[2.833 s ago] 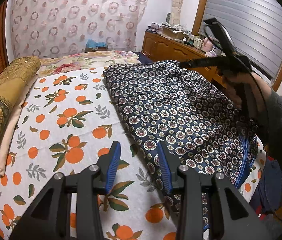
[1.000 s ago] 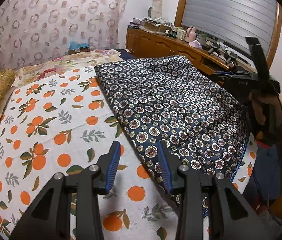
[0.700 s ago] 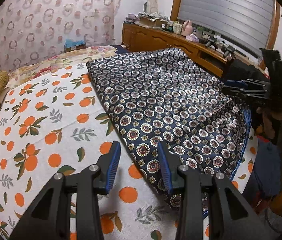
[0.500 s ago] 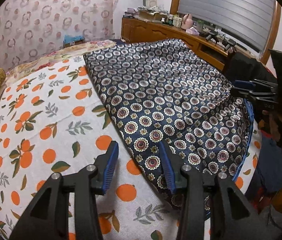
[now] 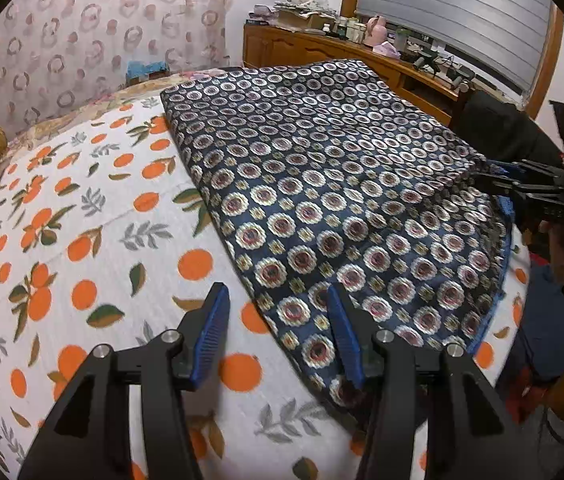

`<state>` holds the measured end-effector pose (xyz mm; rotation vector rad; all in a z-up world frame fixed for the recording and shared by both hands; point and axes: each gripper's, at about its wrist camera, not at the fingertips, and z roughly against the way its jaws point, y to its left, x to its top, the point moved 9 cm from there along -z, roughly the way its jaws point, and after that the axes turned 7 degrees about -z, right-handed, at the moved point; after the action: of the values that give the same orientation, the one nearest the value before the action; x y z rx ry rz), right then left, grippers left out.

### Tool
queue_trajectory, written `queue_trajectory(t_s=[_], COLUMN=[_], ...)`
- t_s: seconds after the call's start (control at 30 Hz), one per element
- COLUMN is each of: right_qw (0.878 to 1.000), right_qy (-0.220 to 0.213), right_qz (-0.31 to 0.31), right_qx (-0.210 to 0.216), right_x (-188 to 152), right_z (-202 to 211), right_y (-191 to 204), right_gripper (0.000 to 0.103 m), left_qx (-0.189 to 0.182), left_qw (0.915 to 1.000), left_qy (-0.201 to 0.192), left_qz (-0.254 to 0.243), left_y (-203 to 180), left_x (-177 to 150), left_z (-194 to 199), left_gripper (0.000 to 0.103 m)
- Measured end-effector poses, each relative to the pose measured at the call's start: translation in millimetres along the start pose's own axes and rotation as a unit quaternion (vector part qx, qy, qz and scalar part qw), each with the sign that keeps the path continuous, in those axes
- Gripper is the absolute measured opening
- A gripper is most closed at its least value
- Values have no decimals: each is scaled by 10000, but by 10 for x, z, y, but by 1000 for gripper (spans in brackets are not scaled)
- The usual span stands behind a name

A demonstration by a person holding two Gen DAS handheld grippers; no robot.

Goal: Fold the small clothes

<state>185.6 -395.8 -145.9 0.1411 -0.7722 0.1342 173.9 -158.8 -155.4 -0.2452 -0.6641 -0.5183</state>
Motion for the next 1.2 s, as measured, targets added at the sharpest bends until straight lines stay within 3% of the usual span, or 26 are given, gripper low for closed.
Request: queue_trajectory(t_s=[0.3,0.53,0.87,0.97,1.0,1.07,1.13,1.17,1.2], right_qw=[9997,9995,9989,9987,9987,9990,9987,9983,9980], right_qy=[113,234,301,276,267,252,250,262,265], right_qz=[-173,-181,-280,-304,-289,-220,-204,-197,-201], right_qx=[97,146,236,307,319,312,385,473,538], right_x=[-107,-228,-304,-285,-280,-274,-273,-277,-279], right_z=[30,36,46,36,31,20,18,22,26], right_y=[-38,11,25,59,79,120,154,181,202], right_gripper=[57,57,56,48,45,38,25,12,8], left_qx=[-301,-465,-507,-593,-629,-582,-629,-687,-716], left_qw=[9995,9989,9987,9982,9980,9982,9980,9976,9974], left_qy=[33,39,-1,-12,10,7,-30,-71,-116], left_qz=[18,-53,-15,-64,-99,-142,-81,-26,-2], left_y=[-139,-253,-292,-335,-357,-361,-347,-341,-337], left_x=[-164,-244,-254,-262,-267,-265,-257,-246,-235], left_z=[146,210,221,226,217,216,223,237,256], left_gripper=[50,31,31,29,14,8,1,0,0])
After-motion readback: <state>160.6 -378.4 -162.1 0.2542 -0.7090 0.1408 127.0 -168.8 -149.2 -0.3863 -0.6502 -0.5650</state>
